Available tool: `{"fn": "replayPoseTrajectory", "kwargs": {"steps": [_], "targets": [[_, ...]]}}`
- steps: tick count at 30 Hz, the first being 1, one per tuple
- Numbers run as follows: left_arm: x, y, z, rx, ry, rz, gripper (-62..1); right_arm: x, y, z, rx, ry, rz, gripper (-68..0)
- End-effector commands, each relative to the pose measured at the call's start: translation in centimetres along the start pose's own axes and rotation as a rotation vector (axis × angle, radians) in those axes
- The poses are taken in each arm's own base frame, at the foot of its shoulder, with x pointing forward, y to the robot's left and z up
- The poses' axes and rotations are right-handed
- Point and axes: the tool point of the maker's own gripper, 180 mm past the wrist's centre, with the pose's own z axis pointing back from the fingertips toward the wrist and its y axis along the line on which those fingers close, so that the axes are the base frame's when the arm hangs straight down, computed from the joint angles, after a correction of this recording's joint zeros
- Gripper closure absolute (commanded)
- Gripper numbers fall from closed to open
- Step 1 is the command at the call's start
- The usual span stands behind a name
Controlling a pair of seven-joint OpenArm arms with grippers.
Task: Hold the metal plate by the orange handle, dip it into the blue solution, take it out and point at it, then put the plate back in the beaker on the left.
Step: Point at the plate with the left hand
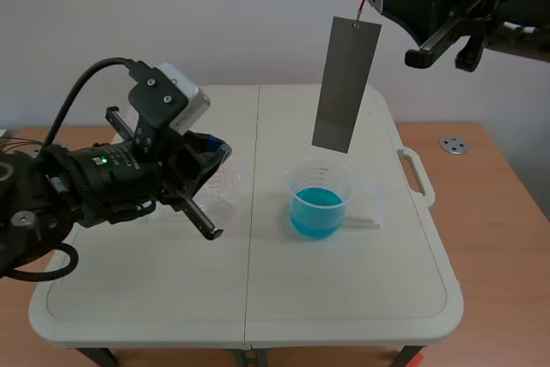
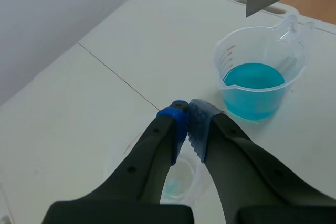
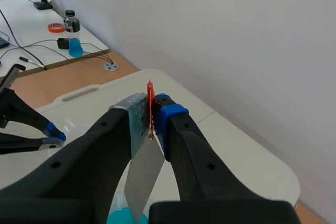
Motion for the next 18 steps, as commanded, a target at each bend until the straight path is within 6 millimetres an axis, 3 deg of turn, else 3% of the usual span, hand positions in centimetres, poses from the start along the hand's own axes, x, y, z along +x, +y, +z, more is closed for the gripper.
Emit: {"fn": "replayPoseTrajectory", "kwargs": {"steps": [1,12,18], "targets": [[0.8,-0.3,-0.7,-0.004,-0.021,-0.002,-1.6,1.5,-0.1,0.1,0.009,-0.039,0.029,-1.3],[1.6,-2.9,-3.9,-0.105,-0.026,-0.011,-1.6,1.5,-0.1,0.1,0.009,-0.039,0.029,-1.3],[3.4,-2.8,-4.6,-0.114,-0.067,-0.020,-1.6,1.5,0.0,0.1,0.010,-0.038,0.030,-1.3]]}}
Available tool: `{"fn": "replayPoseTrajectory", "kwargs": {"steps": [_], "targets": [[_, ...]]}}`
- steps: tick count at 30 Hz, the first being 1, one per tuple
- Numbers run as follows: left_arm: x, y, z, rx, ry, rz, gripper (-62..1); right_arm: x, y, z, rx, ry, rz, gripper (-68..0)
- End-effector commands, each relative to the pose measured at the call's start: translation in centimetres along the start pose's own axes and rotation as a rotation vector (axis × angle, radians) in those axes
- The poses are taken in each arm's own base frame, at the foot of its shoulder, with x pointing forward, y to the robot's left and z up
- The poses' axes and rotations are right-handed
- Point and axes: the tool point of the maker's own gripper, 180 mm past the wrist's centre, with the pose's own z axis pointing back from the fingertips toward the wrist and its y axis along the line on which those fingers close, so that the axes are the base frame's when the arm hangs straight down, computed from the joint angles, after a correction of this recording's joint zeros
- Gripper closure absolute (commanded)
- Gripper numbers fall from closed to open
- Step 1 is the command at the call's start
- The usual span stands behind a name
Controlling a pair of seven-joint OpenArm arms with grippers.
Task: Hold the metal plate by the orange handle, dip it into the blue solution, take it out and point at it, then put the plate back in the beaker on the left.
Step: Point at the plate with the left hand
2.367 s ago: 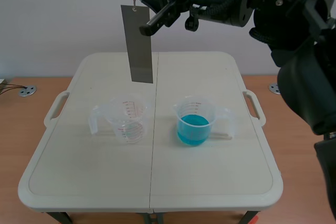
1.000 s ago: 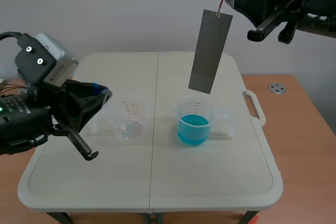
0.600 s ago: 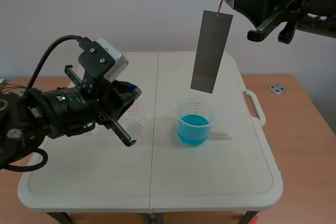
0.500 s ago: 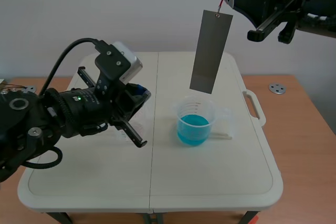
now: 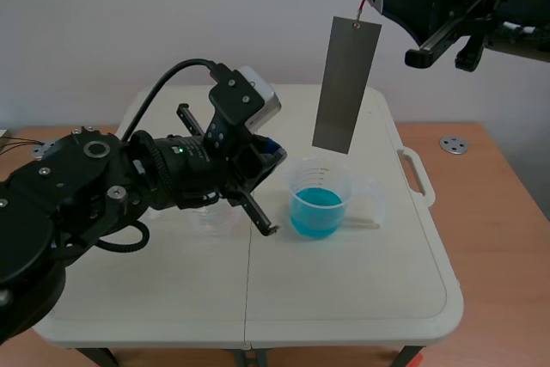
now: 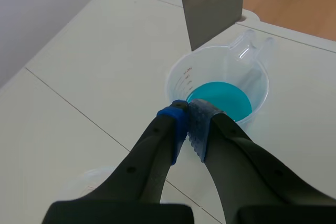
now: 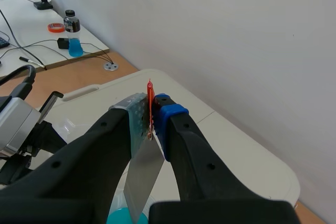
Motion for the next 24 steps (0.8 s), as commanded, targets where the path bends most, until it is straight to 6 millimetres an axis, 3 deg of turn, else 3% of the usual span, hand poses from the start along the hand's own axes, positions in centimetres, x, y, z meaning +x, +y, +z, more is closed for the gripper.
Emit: {"fn": "replayPoseTrajectory", "kwargs": {"steps": [1,8,24], "targets": [[2.2,0.6,-0.3,0.016,-0.063,-0.006,-1.6,1.5,0.0,0.1,0.010,-0.039,0.029,-1.3],[3.3,0.6,-0.7,0.018,-0.092,-0.001,-1.6,1.5,0.0,0.1,0.010,-0.038,0.029,-1.3],[3.4,0.5,-0.8,0.018,-0.093,0.002,-1.6,1.6,0.0,0.1,0.010,-0.039,0.030,-1.3]]}}
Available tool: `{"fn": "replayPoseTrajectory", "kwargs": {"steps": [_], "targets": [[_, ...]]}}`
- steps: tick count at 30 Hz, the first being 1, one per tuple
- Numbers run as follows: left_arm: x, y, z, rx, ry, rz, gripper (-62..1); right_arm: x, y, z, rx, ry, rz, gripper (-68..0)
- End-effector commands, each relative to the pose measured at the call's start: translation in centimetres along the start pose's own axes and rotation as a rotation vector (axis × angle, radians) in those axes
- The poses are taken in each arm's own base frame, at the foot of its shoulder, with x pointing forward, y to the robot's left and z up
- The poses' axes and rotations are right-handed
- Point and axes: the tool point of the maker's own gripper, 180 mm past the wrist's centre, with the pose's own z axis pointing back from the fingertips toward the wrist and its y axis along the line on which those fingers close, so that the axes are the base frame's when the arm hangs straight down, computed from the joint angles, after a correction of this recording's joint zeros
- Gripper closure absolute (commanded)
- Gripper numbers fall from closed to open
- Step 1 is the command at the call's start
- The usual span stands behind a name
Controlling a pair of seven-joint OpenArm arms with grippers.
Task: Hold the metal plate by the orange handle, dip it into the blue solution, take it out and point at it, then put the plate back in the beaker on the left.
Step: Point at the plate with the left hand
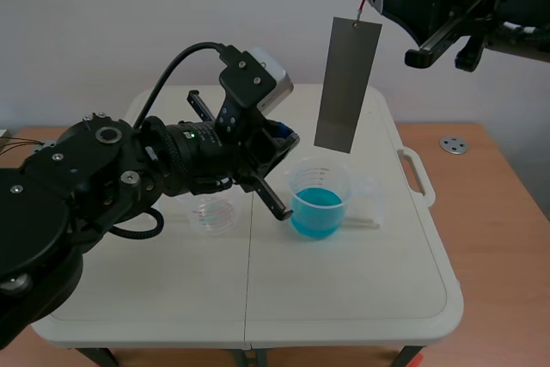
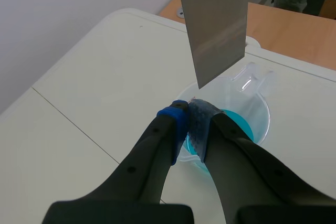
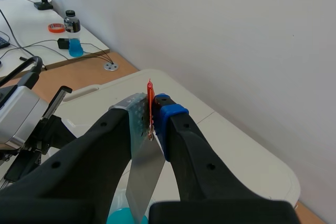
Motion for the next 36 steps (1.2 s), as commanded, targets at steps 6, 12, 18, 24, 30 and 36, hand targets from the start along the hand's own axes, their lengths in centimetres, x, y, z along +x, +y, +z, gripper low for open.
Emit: {"fn": "replayPoseTrajectory", "kwargs": {"steps": [6,12,18,24,30,36], "targets": [[1.6,0.4,-0.1,0.013,-0.047,-0.003,-1.6,1.6,0.0,0.1,0.010,-0.039,0.030,-1.3],[0.0,3.1,1.9,0.159,-0.067,0.014,-1.6,1.6,0.0,0.1,0.010,-0.040,0.029,-1.3],[-5.2,5.3,7.0,0.275,0.019,0.019,-1.6,1.6,0.0,0.1,0.010,-0.039,0.029,-1.3],[-9.9,7.1,13.6,0.389,0.132,0.020,-1.6,1.5,0.0,0.1,0.010,-0.039,0.029,-1.3],[-14.8,7.3,20.9,0.503,0.270,0.086,-1.6,1.3,-0.1,0.1,0.007,-0.032,0.026,-1.3],[-19.3,3.2,27.2,0.508,0.448,0.155,-1.6,-0.2,0.0,-0.2,0.016,-0.005,-0.014,-1.3]]}}
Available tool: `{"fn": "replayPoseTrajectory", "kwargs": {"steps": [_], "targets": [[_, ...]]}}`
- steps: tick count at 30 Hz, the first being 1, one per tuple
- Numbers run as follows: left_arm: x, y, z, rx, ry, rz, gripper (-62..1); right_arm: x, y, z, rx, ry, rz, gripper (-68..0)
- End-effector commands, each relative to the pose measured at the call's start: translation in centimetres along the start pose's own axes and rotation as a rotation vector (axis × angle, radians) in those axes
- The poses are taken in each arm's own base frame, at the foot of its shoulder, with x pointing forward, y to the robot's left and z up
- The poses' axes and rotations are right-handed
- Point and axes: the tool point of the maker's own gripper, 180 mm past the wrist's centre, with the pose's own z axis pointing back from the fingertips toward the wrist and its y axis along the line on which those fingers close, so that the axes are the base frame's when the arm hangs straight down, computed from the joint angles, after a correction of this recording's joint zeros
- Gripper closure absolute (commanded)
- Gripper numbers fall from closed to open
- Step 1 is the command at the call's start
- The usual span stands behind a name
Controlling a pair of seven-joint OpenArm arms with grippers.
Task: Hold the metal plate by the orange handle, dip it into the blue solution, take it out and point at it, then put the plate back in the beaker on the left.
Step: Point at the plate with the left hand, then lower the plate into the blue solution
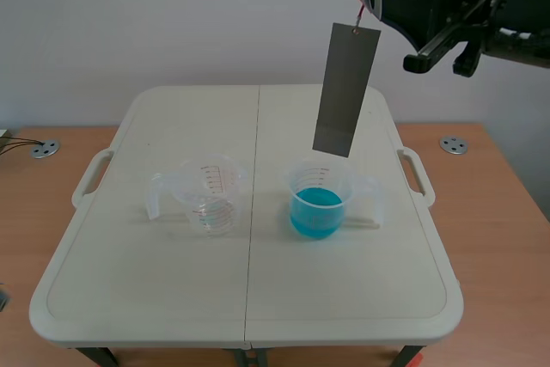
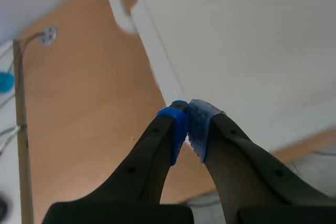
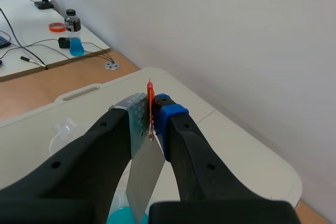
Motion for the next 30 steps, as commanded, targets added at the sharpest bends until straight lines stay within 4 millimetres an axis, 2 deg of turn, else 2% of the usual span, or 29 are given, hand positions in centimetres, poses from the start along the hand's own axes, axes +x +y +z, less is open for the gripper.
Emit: {"fn": "replayPoseTrajectory", "kwargs": {"steps": [1,4,7,15,22,30], "targets": [[-0.7,-1.1,0.9,-0.019,0.013,0.019,-1.6,0.2,0.1,-0.2,0.017,-0.014,-0.003,-1.3],[-3.5,-3.2,3.2,-0.060,0.098,0.046,-1.6,-0.5,0.1,-0.3,0.019,-0.007,-0.024,-1.3],[-5.5,-5.2,5.2,-0.083,0.163,0.091,-1.6,-1.0,-0.1,-0.3,0.014,0.002,-0.035,-1.3],[-8.5,-9.3,9.1,-0.107,0.277,0.201,-1.6,-2.2,-0.1,-0.5,0.012,0.011,-0.061,-1.3],[-9.9,-11.0,11.5,-0.133,0.344,0.234,-1.6,-4.5,0.0,-1.0,0.000,0.046,-0.081,-1.3],[-10.6,-11.2,11.9,-0.142,0.382,0.233,-1.6,-7.1,0.9,-1.7,0.007,0.073,-0.111,-1.3]]}}
